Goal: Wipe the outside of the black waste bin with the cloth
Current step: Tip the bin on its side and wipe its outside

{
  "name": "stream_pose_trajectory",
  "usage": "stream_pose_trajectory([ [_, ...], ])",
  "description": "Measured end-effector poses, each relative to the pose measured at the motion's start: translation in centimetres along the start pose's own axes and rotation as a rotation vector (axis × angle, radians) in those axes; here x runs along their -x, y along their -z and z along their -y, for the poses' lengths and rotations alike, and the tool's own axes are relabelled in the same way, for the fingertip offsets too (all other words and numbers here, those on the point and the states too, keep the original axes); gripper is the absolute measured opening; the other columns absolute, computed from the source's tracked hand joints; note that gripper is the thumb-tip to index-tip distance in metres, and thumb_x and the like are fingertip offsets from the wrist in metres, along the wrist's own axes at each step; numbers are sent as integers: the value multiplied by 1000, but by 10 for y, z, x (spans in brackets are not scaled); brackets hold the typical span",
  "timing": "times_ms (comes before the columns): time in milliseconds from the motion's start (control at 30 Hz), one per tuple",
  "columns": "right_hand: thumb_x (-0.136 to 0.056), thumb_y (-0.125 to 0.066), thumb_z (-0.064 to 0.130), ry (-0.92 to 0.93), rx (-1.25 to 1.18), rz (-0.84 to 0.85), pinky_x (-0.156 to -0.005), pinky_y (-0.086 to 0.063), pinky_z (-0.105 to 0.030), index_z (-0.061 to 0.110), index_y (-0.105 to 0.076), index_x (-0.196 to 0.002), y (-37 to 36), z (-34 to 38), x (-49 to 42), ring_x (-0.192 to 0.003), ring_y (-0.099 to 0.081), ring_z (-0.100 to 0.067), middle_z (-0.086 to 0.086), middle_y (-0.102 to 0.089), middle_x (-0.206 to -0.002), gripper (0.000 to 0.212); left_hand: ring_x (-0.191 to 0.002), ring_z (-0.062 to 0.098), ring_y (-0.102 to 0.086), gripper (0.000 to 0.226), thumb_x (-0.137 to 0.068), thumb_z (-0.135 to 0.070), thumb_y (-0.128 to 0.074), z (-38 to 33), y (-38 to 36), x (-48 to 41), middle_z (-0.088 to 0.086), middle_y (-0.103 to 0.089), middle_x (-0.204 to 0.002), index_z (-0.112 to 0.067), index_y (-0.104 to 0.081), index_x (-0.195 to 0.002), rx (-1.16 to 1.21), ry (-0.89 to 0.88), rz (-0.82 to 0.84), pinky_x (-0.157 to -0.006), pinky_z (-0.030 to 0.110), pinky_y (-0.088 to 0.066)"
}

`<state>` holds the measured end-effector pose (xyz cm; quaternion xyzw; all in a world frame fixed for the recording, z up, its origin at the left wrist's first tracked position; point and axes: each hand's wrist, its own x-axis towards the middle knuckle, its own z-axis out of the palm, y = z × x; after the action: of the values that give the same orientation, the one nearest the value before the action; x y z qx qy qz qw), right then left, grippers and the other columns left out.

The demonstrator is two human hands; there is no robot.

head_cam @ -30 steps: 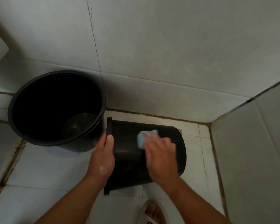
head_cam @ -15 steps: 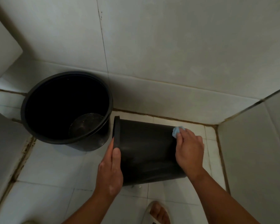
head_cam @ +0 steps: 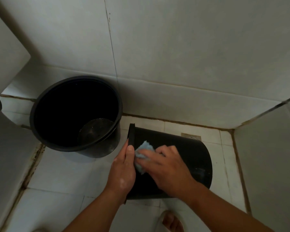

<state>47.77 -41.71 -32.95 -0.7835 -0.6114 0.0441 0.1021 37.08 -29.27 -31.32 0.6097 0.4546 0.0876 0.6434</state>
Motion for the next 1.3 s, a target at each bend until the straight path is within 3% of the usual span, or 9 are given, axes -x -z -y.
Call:
stream_pose_trajectory([
  [167, -103, -37, 40, -724, -117, -138, -98, -39, -37, 32, -56, -135, 5, -36, -15, -113, -53, -17, 8, -62, -130, 38, -117, 16, -55, 46, -105, -53, -30, -3, -5, -3, -4, -57, -129, -45, -45, -148, -36, -2, -20, -98, 36, -46],
  [400, -90, -59, 48, -303, -44, -111, -83, -43, -33, 31, -47, -138, -9, 36, -15, -100, -53, -14, 5, -55, -136, 52, -120, 18, -59, 47, -102, -60, -32, 0, -6, -6, 0, -62, -133, -42, -52, -140, 46, 80, 0, -103, 45, -49],
  [467, -86, -63, 42, -374, 47, -118, -81, -45, -37, 29, -50, -135, -8, 6, -5, -97, -55, -17, 3, -59, -128, 52, -113, 18, -60, 43, -105, -52, -32, -4, -7, -6, 1, -62, -126, -41, -53, -140, 43, 56, -28, -90, 36, -50],
  [600, -102, -37, 39, -830, 18, -164, -85, -40, -36, 28, -59, -129, -1, -63, 20, -101, -53, -17, 5, -65, -120, 36, -122, 17, -52, 47, -106, -50, -29, -8, -9, -5, -4, -54, -133, -42, -44, -149, 15, 22, -38, -98, 33, -41],
  [700, -101, -38, 37, -916, 21, -218, -86, -43, -37, 23, -60, -127, -1, -61, 20, -99, -55, -20, -1, -66, -116, 37, -118, 13, -51, 47, -106, -49, -27, -5, -10, -2, -7, -53, -130, -41, -42, -150, -22, 7, -54, -93, 28, -38],
  [800, -94, -36, 41, -716, 26, -196, -83, -43, -36, 24, -54, -133, -6, -7, -6, -99, -51, -18, -1, -60, -124, 46, -102, 9, -55, 47, -105, -53, -28, -4, -11, -4, -3, -54, -126, -45, -41, -149, -63, 15, -62, -80, 26, -45],
  [933, -95, -48, 50, -384, 7, -130, -88, -41, -33, 27, -46, -141, -20, 42, -19, -108, -51, -16, 1, -50, -141, 52, -120, 17, -57, 47, -105, -52, -31, -3, -8, -7, 1, -58, -138, -45, -40, -150, -77, 7, -77, -96, 34, -47],
  [1000, -90, -56, 48, -340, 49, -114, -86, -44, -36, 27, -46, -141, -19, 25, -9, -105, -54, -18, -1, -53, -139, 57, -117, 15, -56, 47, -106, -50, -31, -3, -8, -7, 2, -55, -143, -45, -37, -152, -109, -9, -87, -86, 26, -45],
  [1300, -100, -22, 44, -875, 43, -232, -82, -47, -42, 16, -60, -132, -7, -86, 72, -95, -59, -27, -9, -67, -124, 58, -125, 17, -49, 49, -106, -50, -28, -3, -9, -6, 0, -51, -145, -43, -36, -154, -111, -35, -86, -98, 31, -40],
])
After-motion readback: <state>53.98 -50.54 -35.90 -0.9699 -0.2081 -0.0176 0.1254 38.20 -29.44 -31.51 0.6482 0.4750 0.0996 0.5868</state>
